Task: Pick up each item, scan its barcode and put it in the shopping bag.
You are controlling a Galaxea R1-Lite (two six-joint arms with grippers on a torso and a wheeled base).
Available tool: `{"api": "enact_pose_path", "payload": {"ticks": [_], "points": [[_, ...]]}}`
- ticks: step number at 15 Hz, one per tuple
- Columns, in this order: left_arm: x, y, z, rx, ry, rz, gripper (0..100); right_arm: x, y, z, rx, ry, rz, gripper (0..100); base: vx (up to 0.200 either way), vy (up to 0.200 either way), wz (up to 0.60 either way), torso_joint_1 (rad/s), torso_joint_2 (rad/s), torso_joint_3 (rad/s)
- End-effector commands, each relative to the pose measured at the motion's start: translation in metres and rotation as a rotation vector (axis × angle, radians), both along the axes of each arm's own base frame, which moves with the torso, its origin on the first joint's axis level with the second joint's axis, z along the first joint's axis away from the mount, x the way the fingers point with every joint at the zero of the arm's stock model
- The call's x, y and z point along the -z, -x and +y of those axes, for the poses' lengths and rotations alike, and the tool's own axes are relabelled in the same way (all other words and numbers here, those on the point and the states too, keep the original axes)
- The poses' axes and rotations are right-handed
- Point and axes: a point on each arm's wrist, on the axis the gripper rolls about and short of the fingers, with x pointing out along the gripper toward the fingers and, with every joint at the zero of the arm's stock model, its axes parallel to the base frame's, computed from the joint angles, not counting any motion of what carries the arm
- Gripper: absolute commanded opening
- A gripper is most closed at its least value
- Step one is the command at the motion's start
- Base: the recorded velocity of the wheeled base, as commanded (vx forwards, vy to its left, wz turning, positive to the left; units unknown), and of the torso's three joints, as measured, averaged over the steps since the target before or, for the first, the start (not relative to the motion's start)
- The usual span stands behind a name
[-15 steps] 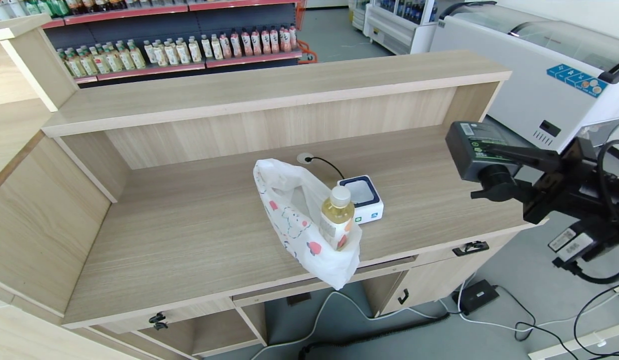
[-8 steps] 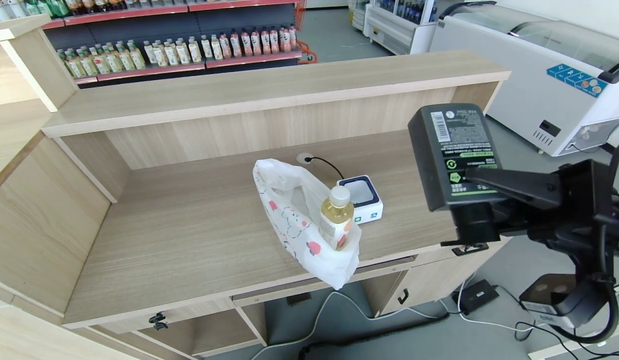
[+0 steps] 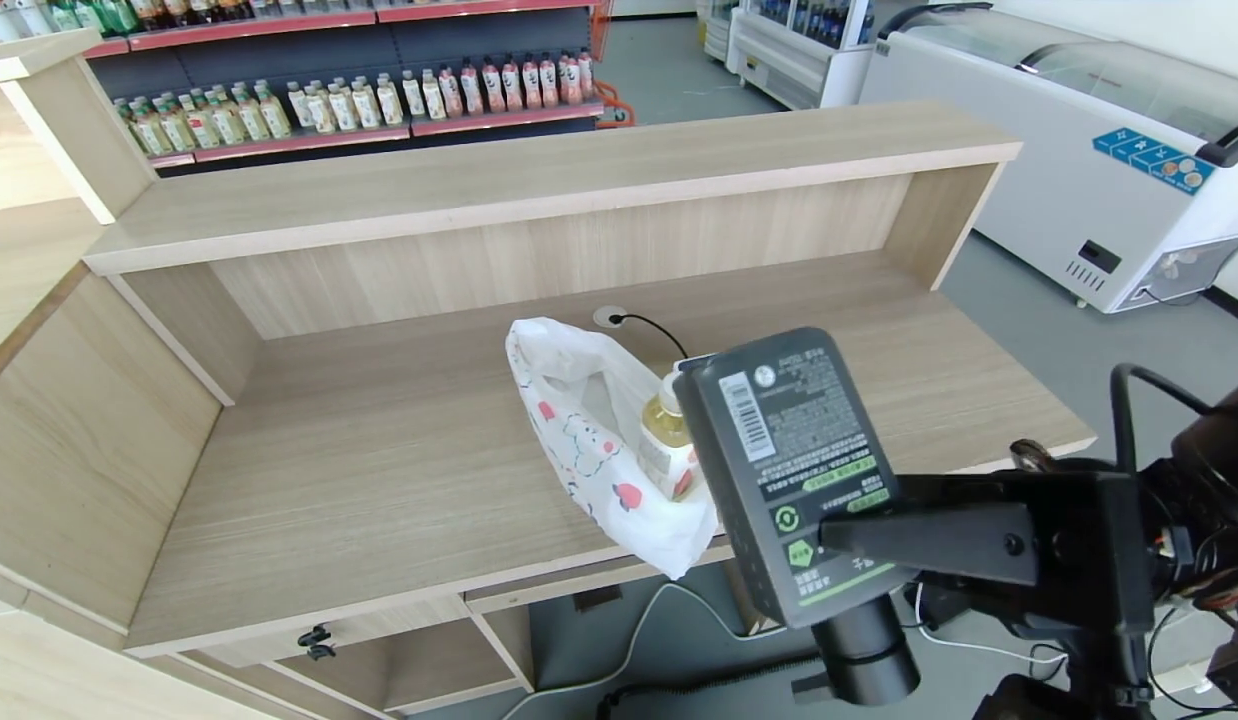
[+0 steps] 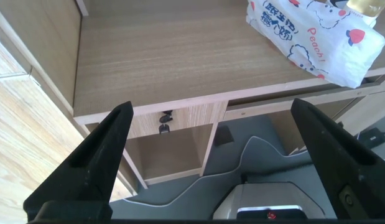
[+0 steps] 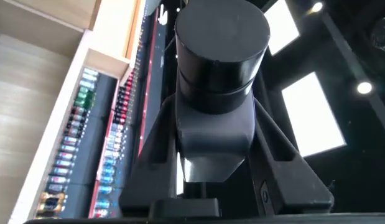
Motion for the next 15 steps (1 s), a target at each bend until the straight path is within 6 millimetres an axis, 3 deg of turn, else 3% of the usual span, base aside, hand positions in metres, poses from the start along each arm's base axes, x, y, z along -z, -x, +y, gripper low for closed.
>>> {"api": "enact_pose_path", "payload": {"ticks": [1, 15], "points": [[0.0, 0.0, 0.0, 0.001, 0.0, 0.0, 100, 0.003, 0.005, 0.006, -0.034, 0.014, 0.007, 0, 0.0, 0.0, 0.0, 0.0, 0.0, 0.0], [0.0, 0.0, 0.0, 0.001, 0.0, 0.0, 100, 0.006, 0.021, 0.021, -0.12, 0.039, 0.019, 0, 0.0, 0.0, 0.0, 0.0, 0.0, 0.0]]}}
